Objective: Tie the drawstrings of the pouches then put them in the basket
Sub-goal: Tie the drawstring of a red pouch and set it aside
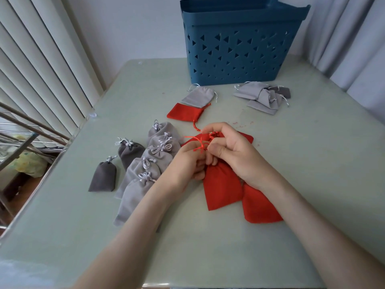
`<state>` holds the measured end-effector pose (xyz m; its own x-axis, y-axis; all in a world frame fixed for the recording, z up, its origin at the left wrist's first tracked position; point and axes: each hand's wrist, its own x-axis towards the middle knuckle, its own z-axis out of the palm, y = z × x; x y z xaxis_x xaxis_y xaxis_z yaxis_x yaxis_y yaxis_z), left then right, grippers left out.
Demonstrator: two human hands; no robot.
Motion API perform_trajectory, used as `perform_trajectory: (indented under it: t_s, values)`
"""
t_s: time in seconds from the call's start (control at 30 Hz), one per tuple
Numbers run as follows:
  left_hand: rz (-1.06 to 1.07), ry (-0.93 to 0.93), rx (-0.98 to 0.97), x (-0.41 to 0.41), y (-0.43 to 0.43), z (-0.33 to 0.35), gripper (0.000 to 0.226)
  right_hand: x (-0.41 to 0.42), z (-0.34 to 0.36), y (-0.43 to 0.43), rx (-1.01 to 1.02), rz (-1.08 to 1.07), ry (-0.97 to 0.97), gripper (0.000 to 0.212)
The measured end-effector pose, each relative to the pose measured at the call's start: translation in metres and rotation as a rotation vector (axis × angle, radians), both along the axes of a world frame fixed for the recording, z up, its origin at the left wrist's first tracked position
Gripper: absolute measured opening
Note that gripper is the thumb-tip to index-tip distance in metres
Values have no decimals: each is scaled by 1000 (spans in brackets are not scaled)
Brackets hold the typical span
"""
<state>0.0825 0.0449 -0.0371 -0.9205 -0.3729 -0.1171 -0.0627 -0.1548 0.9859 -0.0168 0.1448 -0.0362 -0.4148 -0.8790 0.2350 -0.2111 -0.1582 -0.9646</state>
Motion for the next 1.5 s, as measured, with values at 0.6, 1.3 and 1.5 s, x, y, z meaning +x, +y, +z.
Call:
perform_trajectory:
  t_s: [0.6, 1.3, 1.5]
  values:
    - [92, 31, -277, -1, 9, 5, 57, -4, 0, -1, 99, -159, -134, 26]
    - [144, 131, -37, -3, -3, -3, 24, -7, 2, 5, 38, -78, -83, 9]
    - [201, 196, 145, -4, -7, -1, 27, -13, -1, 3, 68, -195, -48, 12]
